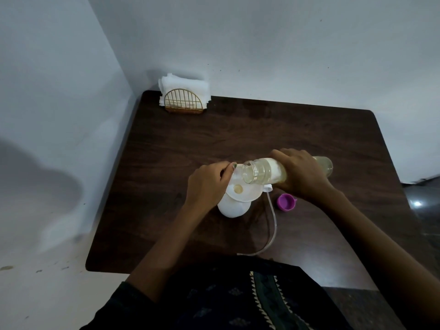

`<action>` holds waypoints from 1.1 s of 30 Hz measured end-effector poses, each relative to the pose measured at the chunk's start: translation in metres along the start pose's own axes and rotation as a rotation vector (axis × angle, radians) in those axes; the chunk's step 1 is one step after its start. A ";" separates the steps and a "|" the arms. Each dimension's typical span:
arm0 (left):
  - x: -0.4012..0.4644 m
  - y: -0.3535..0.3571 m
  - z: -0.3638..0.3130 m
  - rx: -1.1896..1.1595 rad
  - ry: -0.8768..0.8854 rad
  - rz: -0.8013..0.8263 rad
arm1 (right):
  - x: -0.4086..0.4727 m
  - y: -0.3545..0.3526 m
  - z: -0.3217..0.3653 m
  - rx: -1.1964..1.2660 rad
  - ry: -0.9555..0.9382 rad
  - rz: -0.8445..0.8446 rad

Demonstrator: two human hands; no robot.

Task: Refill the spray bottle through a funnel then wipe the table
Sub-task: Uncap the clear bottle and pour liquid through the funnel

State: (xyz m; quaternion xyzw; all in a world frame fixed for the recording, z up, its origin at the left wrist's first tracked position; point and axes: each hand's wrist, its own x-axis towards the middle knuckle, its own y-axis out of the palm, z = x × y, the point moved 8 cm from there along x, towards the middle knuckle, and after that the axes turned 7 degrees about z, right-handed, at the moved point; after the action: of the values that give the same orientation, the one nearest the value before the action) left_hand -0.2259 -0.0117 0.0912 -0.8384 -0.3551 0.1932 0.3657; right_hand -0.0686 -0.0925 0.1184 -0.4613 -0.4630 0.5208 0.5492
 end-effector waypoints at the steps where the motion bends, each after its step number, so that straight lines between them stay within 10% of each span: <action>1: 0.000 0.000 0.001 0.000 -0.003 0.002 | 0.000 0.000 0.001 -0.004 -0.001 -0.003; 33: -0.001 0.002 0.008 -0.059 -0.003 0.000 | 0.002 -0.001 0.005 -0.002 -0.024 -0.004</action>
State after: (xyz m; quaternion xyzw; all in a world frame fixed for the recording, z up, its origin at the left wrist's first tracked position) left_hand -0.2302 -0.0095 0.0849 -0.8484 -0.3613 0.1840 0.3404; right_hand -0.0734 -0.0902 0.1203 -0.4547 -0.4711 0.5245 0.5442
